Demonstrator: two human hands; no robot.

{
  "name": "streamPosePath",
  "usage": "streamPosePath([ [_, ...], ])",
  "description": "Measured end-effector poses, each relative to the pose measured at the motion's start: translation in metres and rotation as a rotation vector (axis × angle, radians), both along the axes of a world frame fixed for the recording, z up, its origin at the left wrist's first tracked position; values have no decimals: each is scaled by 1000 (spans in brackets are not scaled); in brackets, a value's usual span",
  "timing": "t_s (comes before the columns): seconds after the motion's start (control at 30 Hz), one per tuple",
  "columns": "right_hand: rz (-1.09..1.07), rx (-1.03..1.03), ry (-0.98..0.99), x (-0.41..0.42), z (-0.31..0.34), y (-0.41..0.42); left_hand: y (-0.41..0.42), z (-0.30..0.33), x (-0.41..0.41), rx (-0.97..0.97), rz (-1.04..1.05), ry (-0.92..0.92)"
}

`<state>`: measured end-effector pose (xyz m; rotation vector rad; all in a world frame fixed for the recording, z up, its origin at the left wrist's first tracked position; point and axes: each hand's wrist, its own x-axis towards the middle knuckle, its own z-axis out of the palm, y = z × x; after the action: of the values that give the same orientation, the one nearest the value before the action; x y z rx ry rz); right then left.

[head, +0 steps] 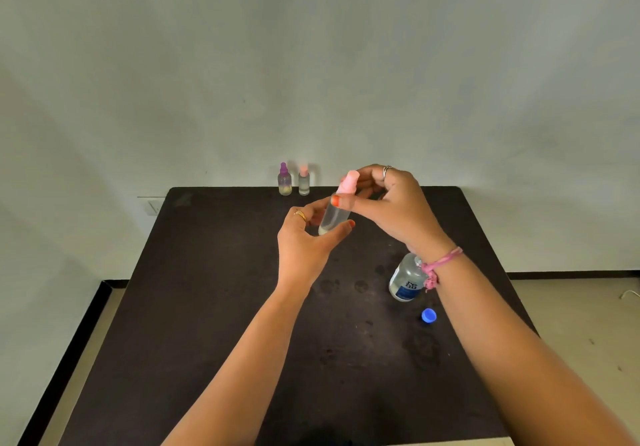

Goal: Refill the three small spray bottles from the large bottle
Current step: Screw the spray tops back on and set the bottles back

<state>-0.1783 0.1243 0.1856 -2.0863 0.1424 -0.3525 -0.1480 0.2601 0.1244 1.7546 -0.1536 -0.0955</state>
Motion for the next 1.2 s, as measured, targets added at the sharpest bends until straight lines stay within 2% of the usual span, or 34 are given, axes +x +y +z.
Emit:
streamPosePath([
  [0.1,-150,38,5,2,-5,11,1,0,-1,8,7,-9],
  [0.23,74,200,166,-1,-5,10,6,1,-2,-37,-9,-14],
  [0.3,130,263,99,-3,-8,11,8,2,-1,-33,-23,-25],
  [0.37,2,359,-3,-3,-14,21,10,4,0,-27,-28,-26],
  [0.43,-160,486,-18,2,-19,34,11,3,-1,-32,-19,-11],
  [0.53,-199,522,62,9,-23,43,12,1,-3,-41,-14,6],
  [0.67,1,564,140,8,-20,36,20,0,3,-40,0,15],
  [0.8,-192,587,55,12,-28,51,27,-6,7,-27,9,22],
  [0.87,-213,619,86,19,-31,60,28,-9,9,-41,22,45],
  [1.03,0,581,169,33,-36,68,41,-13,26,-51,50,57],
  [1.2,-252,659,61,52,-50,97,53,-24,44,-36,79,58],
])
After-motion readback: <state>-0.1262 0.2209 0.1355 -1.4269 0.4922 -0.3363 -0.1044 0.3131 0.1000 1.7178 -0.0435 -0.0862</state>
